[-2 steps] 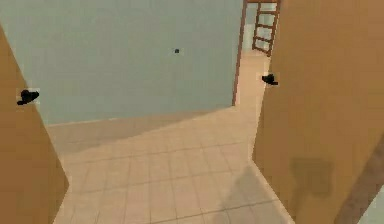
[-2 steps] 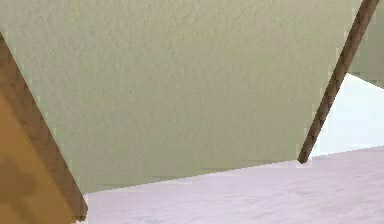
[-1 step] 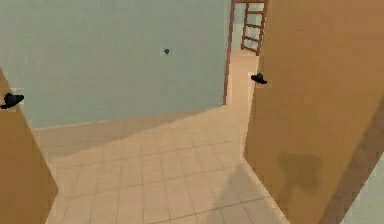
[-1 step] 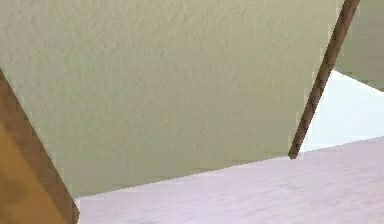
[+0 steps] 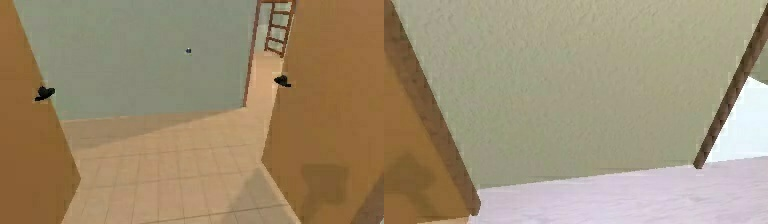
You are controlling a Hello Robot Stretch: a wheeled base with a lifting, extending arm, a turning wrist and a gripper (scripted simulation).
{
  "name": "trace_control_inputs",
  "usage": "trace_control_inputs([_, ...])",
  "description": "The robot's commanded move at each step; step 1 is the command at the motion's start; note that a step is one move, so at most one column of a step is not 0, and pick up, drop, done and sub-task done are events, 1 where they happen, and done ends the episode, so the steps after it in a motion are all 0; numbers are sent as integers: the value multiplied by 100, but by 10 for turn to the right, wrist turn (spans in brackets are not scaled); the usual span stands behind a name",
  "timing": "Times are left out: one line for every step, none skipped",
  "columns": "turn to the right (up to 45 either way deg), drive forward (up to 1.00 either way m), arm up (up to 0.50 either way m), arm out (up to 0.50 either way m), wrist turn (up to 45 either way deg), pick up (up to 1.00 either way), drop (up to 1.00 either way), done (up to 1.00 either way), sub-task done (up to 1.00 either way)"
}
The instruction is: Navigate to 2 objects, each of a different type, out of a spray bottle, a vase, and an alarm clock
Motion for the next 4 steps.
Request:
trace_control_inputs([0, 100, 0, 0, 0, 0, 0, 0, 0])
trace_control_inputs([-60, 0, 0, 0, 0, 0, 0, 0, 0])
trace_control_inputs([0, 65, 0, 0, 0, 0, 0, 0, 0])
trace_control_inputs([450, 0, 0, 0, 0, 0, 0, 0, 0])
